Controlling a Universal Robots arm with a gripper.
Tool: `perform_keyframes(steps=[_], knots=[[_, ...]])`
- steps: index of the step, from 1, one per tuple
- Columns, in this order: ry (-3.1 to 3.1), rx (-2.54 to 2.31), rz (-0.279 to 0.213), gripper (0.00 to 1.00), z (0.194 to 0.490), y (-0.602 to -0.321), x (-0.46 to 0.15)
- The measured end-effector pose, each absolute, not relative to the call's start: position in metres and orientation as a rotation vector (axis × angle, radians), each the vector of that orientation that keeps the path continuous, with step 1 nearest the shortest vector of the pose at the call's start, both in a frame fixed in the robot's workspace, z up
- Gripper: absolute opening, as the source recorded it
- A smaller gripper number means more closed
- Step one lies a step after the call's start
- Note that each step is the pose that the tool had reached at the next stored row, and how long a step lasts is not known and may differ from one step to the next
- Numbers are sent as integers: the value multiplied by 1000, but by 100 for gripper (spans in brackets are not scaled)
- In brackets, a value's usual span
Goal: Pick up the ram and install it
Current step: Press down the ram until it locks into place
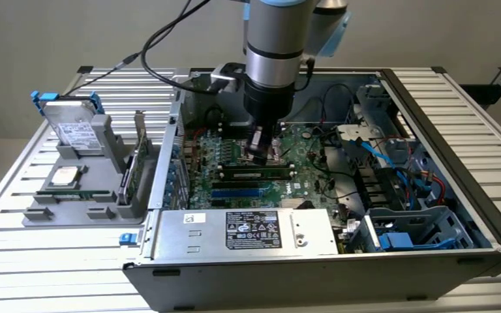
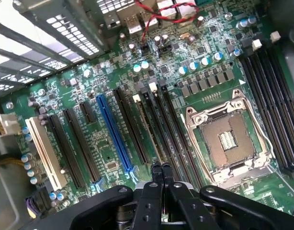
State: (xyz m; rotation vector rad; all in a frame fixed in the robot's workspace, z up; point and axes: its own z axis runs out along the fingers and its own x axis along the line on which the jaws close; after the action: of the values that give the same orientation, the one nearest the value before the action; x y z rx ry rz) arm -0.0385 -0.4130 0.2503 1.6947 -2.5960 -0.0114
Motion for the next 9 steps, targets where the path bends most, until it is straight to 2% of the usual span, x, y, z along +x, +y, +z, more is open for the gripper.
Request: perform_keyframes(steps=[9], knots=[[-2726, 1478, -17, 10, 242, -413, -38]])
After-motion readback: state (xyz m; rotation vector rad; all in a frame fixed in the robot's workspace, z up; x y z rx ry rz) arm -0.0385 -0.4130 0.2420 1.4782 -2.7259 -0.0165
